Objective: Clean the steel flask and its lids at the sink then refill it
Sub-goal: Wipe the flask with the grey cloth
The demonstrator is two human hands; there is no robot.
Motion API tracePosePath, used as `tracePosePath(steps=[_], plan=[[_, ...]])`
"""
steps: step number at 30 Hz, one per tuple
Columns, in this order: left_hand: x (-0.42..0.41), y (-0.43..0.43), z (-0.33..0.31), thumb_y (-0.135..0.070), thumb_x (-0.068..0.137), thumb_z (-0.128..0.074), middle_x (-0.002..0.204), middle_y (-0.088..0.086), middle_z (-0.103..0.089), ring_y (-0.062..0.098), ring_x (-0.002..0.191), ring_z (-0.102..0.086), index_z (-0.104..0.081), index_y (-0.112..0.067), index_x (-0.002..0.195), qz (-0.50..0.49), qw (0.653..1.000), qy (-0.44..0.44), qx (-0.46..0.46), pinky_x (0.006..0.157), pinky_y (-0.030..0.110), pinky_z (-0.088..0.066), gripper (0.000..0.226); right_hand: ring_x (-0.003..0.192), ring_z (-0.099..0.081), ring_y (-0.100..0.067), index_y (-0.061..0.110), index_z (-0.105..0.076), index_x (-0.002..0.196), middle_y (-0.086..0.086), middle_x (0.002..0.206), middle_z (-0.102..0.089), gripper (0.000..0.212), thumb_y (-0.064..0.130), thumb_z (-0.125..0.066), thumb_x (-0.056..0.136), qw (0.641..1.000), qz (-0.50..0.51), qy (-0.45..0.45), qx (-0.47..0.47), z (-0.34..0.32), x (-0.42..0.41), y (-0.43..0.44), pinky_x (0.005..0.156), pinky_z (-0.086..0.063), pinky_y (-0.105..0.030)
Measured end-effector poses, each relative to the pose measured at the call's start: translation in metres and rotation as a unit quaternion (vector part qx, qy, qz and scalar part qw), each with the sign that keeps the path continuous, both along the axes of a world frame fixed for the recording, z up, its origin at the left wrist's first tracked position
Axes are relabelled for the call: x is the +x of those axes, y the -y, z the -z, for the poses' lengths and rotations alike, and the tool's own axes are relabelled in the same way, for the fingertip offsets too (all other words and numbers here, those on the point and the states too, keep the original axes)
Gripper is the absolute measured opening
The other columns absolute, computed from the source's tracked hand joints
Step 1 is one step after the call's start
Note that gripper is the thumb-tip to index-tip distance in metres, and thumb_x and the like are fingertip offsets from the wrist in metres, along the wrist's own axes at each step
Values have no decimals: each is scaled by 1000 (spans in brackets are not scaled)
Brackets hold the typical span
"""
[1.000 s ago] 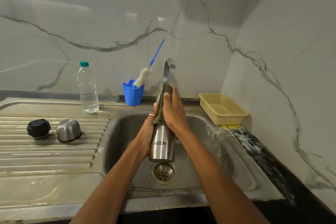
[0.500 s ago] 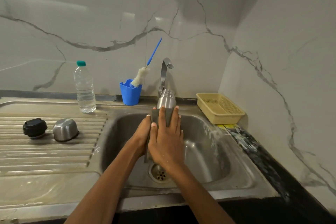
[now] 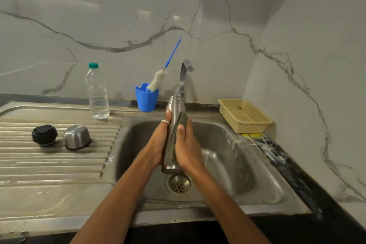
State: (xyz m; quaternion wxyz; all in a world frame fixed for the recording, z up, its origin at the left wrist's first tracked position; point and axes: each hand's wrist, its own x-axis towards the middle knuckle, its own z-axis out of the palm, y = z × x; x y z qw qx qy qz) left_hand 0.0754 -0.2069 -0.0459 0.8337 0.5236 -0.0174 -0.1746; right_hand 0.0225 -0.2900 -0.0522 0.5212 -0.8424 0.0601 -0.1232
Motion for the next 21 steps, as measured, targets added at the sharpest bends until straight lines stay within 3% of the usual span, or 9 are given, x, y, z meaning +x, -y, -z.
tracePosePath(steps=[2,4,6,9,12,16,19,21], plan=[[4,-3,3,-71,91,-55,108,18,-76,27,92,-74,-63,-9,127,-28,999,-15,13,80,40,-58,73,147,-36,-21,45,7,158,-1,169,-19,63,60,-21,104,997,-26,-8,-67,14,-21,-5,118,-36,-46],[9,-4,8,-71,89,-57,110,18,-75,27,93,-74,-58,-8,131,-40,999,-15,18,80,40,-59,76,154,-19,-23,41,12,159,1,171,5,63,54,-21,107,988,-39,2,-150,19,-33,-7,120,-32,-44],[7,-3,8,-65,96,-51,106,16,-76,25,93,-75,-57,-6,130,-33,999,3,9,78,38,-60,69,157,-4,-27,40,10,159,-1,170,15,61,50,-21,108,973,-30,37,-227,14,-28,-7,123,-27,-49],[2,-1,5,-41,109,-35,78,3,-77,10,70,-74,-64,-7,110,-1,999,40,-20,59,23,-58,45,156,12,-26,41,2,160,2,168,21,57,44,-22,108,958,-7,79,-276,-2,-1,-5,126,-15,-49],[-4,1,2,-30,108,-34,77,8,-74,14,64,-72,-67,-9,95,12,999,22,-22,53,27,-57,42,157,8,-25,43,-5,160,4,169,17,56,43,-25,108,970,5,93,-225,-23,26,-1,126,-17,-49],[-2,1,-4,-66,98,-43,104,16,-75,25,85,-73,-73,-10,114,49,997,10,-66,74,38,-63,65,156,-13,-22,37,-10,162,0,171,-3,55,43,-26,109,991,-5,74,-107,-59,51,7,124,-21,-45],[-7,3,-5,-69,94,-48,103,17,-75,25,82,-74,-73,-8,116,58,997,13,-50,74,37,-62,69,152,-27,-19,33,-13,162,1,167,-24,55,44,-25,109,997,5,72,-14,-62,52,12,123,-24,-42],[-7,3,-2,-68,92,-54,111,18,-74,28,89,-73,-71,-9,124,46,998,7,-43,79,41,-60,70,144,-42,-21,39,-13,161,0,162,-37,56,52,-23,107,998,16,60,27,-48,44,12,120,-33,-46]])
